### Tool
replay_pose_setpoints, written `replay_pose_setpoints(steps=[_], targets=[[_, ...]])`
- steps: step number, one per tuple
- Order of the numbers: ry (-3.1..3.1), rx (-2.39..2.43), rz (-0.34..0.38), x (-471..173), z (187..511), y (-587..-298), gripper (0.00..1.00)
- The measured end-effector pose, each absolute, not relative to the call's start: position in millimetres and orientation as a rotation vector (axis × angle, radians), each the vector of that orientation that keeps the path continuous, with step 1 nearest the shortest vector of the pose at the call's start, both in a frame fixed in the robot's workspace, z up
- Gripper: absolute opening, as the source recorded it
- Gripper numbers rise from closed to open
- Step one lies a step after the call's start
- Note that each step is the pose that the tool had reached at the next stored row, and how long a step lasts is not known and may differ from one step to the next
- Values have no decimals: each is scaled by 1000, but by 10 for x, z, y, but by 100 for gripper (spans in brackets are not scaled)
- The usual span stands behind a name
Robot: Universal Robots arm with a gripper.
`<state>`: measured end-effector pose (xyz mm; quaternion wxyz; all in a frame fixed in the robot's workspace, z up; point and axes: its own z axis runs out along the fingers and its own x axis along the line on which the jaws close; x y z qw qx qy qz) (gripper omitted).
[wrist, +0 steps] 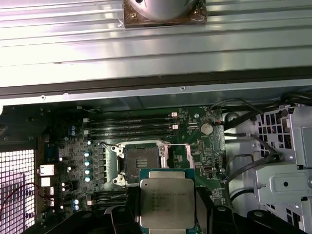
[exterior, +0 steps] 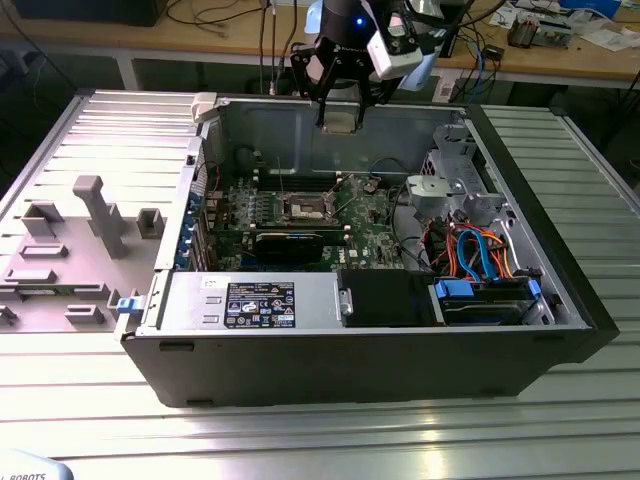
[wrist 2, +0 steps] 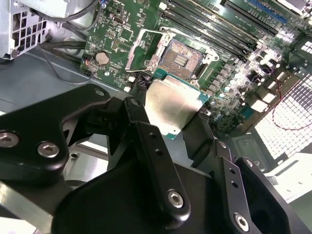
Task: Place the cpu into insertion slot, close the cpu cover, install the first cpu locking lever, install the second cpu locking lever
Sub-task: 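Place the cpu into insertion slot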
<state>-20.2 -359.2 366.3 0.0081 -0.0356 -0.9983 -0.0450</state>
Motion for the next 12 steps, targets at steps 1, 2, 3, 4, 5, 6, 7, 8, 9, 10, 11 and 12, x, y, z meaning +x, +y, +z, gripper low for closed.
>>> replay_pose_setpoints(steps=[1,2,3,4,5,6,7,8,9,10,11,12], targets=[[-3120,-112,-141,-202,3663,-3592,54],[-3120,-112,-141,-203,3663,-3592,54],[-3120,-112,-141,-202,3663,-3593,54],[-3120,-112,-141,-203,3663,-3592,54],[-3120,-113,-141,-202,3663,-3592,54],[-3120,-113,-141,-203,3663,-3592,54],[-3120,-113,-141,-203,3663,-3593,54],[-3120,-113,-141,-203,3663,-3592,54],[-3120,-113,-141,-202,3663,-3592,54],[-3120,-114,-141,-202,3663,-3592,54],[-3120,-115,-141,-202,3663,-3593,54],[-3120,-117,-141,-202,3663,-3592,54]])
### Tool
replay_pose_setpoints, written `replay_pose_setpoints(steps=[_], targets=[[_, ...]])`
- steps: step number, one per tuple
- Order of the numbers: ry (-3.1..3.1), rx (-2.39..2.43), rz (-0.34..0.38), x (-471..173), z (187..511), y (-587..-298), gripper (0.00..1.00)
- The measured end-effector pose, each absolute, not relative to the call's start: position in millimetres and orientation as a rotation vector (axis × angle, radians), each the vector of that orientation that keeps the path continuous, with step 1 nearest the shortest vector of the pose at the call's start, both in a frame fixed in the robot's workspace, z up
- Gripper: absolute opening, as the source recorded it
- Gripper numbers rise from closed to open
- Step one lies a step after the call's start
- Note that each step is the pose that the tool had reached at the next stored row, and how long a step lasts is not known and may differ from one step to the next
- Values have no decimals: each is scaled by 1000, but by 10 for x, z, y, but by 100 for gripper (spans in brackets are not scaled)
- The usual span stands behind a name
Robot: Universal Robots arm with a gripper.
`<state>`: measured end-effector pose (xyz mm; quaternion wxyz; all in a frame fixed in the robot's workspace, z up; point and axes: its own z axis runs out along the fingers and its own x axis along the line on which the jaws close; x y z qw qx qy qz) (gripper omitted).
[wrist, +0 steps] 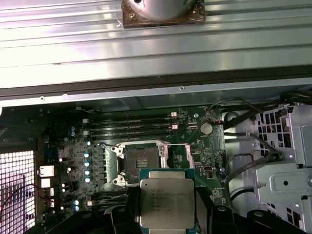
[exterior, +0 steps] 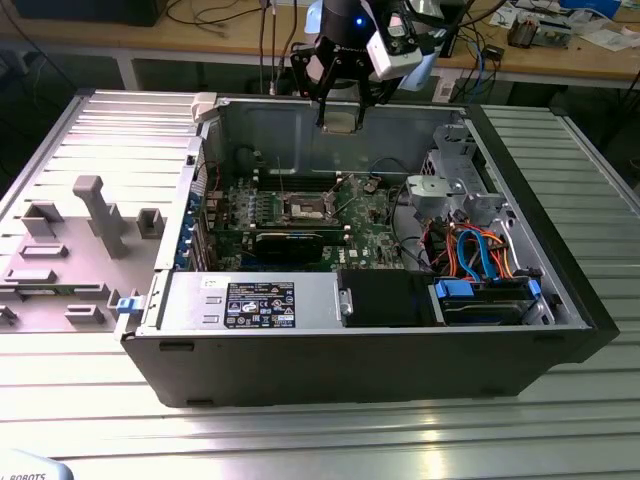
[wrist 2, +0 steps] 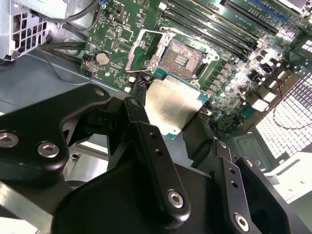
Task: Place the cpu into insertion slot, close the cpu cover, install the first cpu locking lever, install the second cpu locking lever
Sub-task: 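Place the cpu into insertion slot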
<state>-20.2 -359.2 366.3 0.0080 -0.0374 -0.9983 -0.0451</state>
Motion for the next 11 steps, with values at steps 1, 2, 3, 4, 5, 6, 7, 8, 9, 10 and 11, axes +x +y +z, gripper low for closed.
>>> replay_pose_setpoints(steps=[1,2,3,4,5,6,7,8,9,10,11], targets=[[-3120,-120,-141,-202,3663,-3592,54],[-3120,-123,-141,-202,3663,-3592,54],[-3120,-128,-141,-203,3663,-3592,54],[-3120,-144,-141,-202,3663,-3592,54],[-3120,-155,-141,-203,3662,-3593,54],[-3120,-162,-141,-203,3662,-3592,54],[-3119,-171,-141,-205,3662,-3592,54],[-3119,-172,-141,-206,3662,-3592,54],[-3119,-173,-141,-206,3662,-3593,54],[-3119,-174,-141,-207,3662,-3593,54],[-3119,-175,-141,-207,3661,-3593,54]])
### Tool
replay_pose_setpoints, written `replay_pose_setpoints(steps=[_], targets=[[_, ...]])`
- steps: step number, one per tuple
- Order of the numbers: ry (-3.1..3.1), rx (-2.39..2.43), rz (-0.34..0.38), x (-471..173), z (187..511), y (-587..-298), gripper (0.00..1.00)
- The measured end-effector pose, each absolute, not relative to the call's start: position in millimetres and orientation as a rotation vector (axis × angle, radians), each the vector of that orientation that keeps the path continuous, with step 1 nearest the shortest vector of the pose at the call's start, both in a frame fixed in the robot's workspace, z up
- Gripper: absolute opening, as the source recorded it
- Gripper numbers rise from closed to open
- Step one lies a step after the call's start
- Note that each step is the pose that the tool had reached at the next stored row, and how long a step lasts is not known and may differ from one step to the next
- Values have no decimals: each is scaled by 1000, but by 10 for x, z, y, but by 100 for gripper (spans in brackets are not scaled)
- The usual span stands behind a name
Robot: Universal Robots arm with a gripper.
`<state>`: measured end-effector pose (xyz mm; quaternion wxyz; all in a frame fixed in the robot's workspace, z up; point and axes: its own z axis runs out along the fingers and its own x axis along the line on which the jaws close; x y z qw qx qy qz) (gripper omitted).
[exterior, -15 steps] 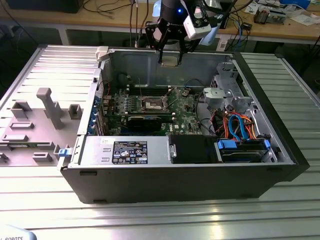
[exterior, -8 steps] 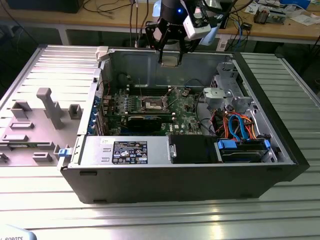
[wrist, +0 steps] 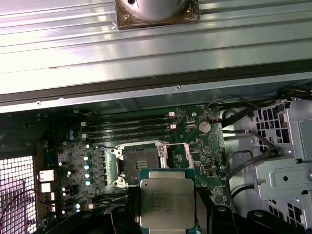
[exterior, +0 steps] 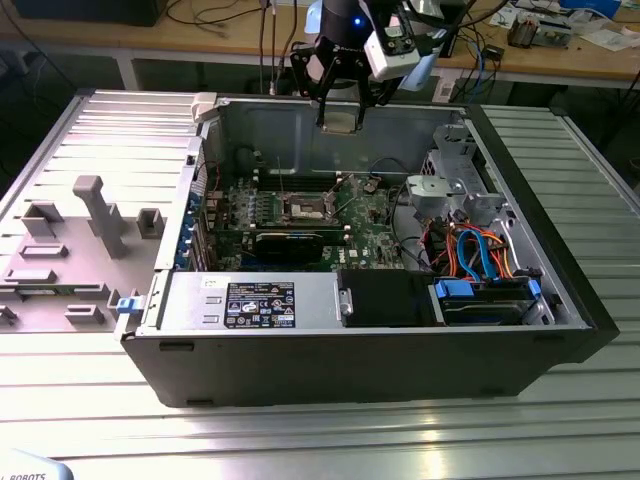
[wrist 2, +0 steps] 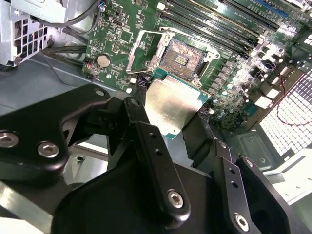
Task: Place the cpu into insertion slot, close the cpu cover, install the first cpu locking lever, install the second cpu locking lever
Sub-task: 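Place the cpu into insertion slot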
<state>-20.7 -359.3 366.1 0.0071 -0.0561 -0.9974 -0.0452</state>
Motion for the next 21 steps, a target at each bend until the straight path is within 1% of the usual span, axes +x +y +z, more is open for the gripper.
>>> replay_pose_setpoints(steps=[21], targets=[[-3117,-242,-142,-208,3661,-3593,54]])
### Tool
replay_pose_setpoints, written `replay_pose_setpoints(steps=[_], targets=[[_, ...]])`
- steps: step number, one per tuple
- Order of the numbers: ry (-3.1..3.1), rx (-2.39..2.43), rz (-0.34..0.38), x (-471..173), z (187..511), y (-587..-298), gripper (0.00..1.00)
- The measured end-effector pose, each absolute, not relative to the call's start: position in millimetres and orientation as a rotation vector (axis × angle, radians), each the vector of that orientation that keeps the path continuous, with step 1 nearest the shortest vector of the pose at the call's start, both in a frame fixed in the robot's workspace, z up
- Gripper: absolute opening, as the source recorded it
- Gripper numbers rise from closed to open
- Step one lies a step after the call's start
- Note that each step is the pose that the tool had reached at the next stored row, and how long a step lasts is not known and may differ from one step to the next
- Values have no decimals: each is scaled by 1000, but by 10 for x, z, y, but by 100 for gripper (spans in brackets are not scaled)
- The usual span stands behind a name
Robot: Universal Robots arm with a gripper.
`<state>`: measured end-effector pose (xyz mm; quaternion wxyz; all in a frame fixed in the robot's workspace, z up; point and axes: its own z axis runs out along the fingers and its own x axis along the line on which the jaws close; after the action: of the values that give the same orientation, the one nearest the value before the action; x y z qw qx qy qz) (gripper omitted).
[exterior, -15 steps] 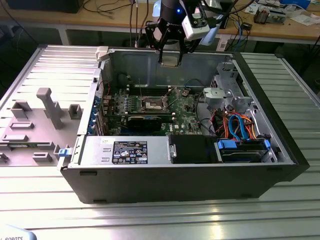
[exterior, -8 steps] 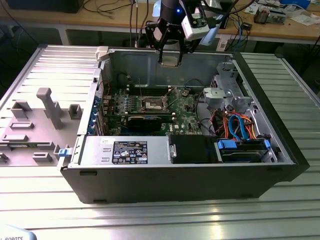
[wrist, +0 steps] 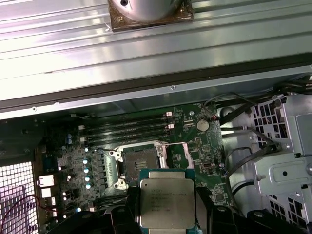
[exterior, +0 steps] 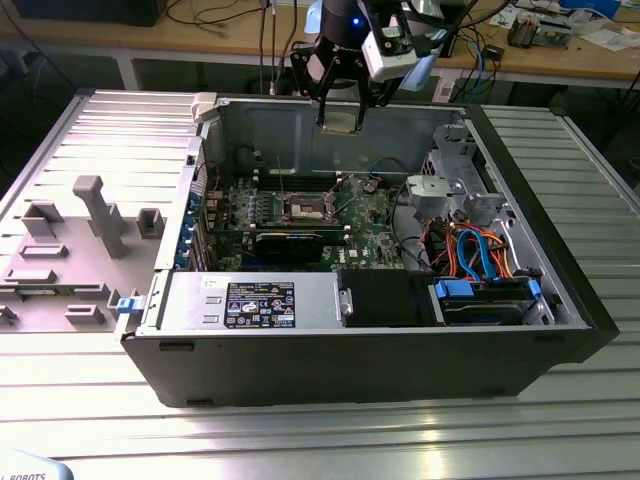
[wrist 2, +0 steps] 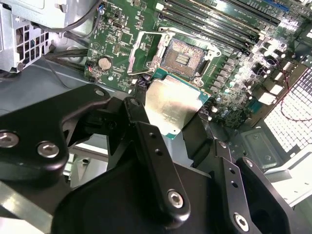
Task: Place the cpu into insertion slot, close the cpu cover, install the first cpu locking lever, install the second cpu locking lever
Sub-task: 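Place the cpu into insertion slot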
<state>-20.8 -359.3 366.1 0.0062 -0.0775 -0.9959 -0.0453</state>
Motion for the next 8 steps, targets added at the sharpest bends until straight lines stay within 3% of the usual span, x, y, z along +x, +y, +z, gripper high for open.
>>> replay_pose_setpoints(steps=[8], targets=[[-3115,-268,-142,-208,3661,-3593,54]])
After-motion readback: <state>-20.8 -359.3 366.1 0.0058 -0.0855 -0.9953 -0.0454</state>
